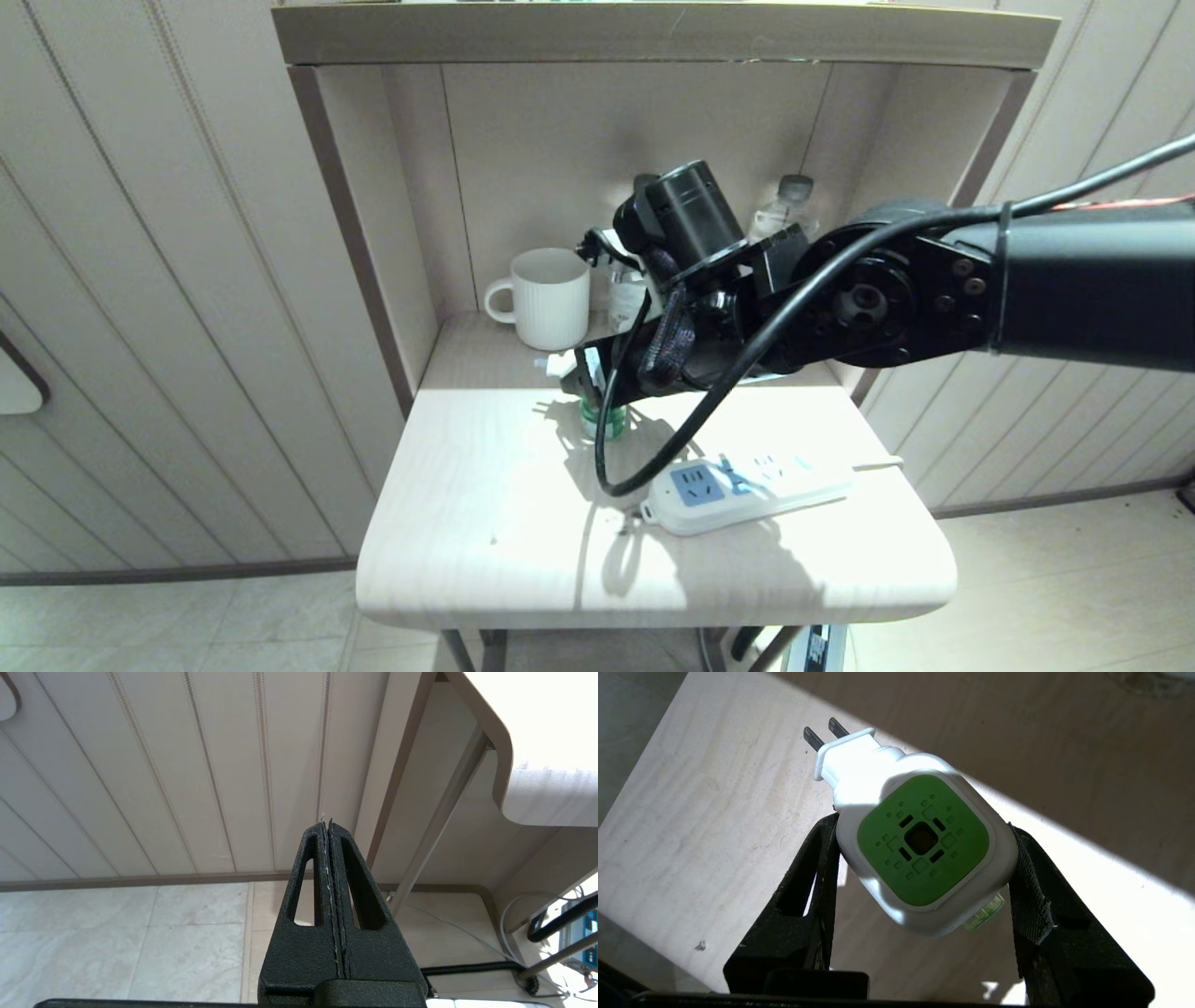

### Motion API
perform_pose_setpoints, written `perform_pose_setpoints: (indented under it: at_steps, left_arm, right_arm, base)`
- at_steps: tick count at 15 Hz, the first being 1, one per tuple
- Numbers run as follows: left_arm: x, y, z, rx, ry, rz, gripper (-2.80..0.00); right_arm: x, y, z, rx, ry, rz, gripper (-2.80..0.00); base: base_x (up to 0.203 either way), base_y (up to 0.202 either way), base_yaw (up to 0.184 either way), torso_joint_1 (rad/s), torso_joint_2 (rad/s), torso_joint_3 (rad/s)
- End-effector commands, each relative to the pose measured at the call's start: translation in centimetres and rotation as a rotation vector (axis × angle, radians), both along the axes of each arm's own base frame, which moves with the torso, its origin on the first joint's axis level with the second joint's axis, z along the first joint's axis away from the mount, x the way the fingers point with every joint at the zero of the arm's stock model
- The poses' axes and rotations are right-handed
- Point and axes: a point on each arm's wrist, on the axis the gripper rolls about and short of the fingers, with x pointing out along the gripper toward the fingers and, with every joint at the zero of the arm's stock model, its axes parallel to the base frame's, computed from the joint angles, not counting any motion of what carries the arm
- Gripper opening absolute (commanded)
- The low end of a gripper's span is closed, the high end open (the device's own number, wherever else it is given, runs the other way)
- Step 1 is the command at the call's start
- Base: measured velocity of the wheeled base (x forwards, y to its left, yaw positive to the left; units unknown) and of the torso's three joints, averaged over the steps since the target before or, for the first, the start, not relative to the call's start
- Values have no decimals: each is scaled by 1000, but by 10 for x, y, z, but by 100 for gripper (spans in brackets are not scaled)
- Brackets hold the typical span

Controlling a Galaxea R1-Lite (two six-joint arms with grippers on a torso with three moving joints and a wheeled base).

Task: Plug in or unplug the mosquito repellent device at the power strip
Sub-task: Pick up the mosquito repellent liquid

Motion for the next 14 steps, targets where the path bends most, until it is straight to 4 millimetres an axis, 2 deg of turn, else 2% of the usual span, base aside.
perform_pose_setpoints:
  at_steps: [1, 4, 12, 14]
  left_arm:
    - [0, 0, 0, 0, 1, 1, -280]
    - [0, 0, 0, 0, 3, 1, -280]
    - [0, 0, 0, 0, 3, 1, -280]
    - [0, 0, 0, 0, 3, 1, -280]
  right_arm:
    - [-3, -6, -2, 42, 45, -49, -280]
    - [-4, -7, -9, 76, 94, -96, -280]
    - [-19, -18, 5, 82, 45, -134, -280]
    - [-18, -17, 8, 101, 18, -144, -280]
  base:
    - [0, 0, 0, 0, 0, 0]
    - [0, 0, 0, 0, 0, 0]
    - [0, 0, 0, 0, 0, 0]
    - [0, 0, 0, 0, 0, 0]
